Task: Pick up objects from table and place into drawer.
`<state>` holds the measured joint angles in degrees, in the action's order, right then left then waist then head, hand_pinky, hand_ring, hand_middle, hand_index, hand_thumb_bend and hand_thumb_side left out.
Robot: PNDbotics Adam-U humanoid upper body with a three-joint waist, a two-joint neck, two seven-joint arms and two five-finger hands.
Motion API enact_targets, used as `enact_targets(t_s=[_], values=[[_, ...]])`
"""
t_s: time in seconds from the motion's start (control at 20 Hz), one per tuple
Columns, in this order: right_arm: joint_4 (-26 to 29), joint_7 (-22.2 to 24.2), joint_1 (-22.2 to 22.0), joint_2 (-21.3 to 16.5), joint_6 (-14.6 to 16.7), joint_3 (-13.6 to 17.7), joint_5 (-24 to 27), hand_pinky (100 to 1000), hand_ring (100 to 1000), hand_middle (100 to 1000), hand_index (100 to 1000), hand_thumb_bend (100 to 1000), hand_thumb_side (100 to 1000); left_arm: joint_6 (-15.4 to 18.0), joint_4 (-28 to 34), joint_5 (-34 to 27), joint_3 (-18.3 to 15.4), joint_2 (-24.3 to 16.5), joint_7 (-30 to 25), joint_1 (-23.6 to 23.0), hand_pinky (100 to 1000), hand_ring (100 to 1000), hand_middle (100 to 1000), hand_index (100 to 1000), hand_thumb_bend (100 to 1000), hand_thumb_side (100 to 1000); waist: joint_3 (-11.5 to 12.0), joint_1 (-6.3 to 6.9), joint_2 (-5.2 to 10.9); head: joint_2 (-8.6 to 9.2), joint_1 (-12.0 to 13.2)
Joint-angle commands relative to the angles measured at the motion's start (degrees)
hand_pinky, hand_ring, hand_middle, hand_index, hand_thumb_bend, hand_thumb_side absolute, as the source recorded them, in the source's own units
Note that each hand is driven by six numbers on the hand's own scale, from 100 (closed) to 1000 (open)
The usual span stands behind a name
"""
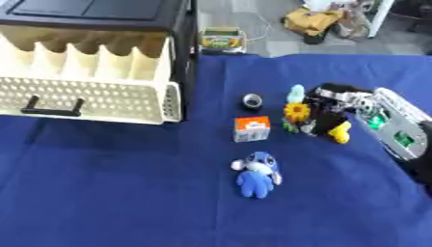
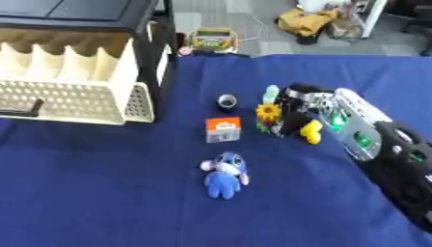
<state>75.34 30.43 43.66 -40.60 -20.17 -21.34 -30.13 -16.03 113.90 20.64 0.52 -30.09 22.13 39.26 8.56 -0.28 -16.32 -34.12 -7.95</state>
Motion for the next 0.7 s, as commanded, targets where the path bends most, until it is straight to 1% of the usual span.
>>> enact_targets(t_s=[0.05,0.15,0.3,0.35,0.7], values=[[1.3,0.1,0.6,-2.3,0.0,0.9,0.2,564,646,579,750,363,233,-0.1,0.7,0.0,-0.7,-0.8,0.0,0.5,100,100,100,723,204,1000,-0.1,0.0,0.97,0.62,0.3],[1.4,0.8,0.6,-2.4,0.6,1.0,-0.2,598,679,622,824,525,266,-0.1,0.7,0.0,-0.7,-0.7,-0.1,0.5,100,100,100,722,204,1000,-0.1,-0.01,0.95,0.59,0.4],[1.2,2.3,1.0,-2.6,1.9,1.3,-1.1,623,712,680,867,564,307,-0.1,0.7,0.0,-0.7,-0.7,-0.2,0.5,100,100,100,721,205,1000,-0.1,0.0,0.95,0.43,0.5],[1.2,2.9,1.2,-2.6,2.3,1.5,-1.4,628,718,690,872,564,318,-0.1,0.7,0.0,-0.7,-0.7,-0.2,0.5,100,100,100,721,204,1000,-0.1,0.01,0.95,0.39,0.4],[0.5,6.3,2.9,-2.3,4.2,1.7,-4.2,654,752,746,897,615,328,-0.1,0.7,0.1,-0.8,-0.7,-0.4,0.5,100,100,100,718,204,1000,-0.1,-0.01,1.11,0.31,0.3]])
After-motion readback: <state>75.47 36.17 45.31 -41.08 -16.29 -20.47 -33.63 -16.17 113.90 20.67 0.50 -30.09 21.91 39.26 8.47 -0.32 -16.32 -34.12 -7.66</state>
